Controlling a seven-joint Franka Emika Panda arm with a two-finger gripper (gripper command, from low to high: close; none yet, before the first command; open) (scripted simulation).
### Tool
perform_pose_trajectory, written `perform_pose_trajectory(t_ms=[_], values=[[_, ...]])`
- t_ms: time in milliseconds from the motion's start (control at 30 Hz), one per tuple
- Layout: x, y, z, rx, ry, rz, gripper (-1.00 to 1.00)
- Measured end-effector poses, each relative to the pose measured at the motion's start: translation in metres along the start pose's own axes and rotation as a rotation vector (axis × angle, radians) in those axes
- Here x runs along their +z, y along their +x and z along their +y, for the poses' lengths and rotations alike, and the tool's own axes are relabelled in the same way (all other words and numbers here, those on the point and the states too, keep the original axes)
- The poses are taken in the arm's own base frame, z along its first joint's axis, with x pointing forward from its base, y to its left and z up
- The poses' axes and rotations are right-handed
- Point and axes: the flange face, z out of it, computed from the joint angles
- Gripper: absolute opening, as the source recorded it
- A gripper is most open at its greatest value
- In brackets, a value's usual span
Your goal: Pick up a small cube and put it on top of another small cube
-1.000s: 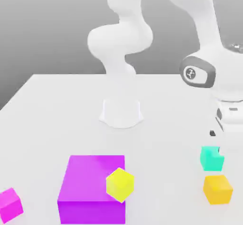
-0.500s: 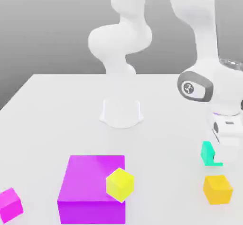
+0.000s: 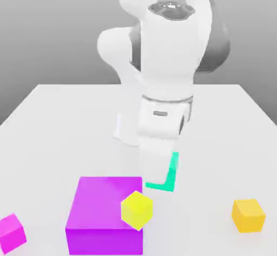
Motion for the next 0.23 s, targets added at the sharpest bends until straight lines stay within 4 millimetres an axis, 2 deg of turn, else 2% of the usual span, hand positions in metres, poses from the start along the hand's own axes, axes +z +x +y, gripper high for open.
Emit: perform_pose_trajectory(t_ms=[100,133,233], values=[[0.036,0.000,0.002,-0.008,0.000,-0.001,-1.00],[0.044,-0.001,0.003,-0.008,-0.001,-0.001,1.00],[0.044,-0.001,0.003,-0.008,-0.001,-0.001,1.00]])
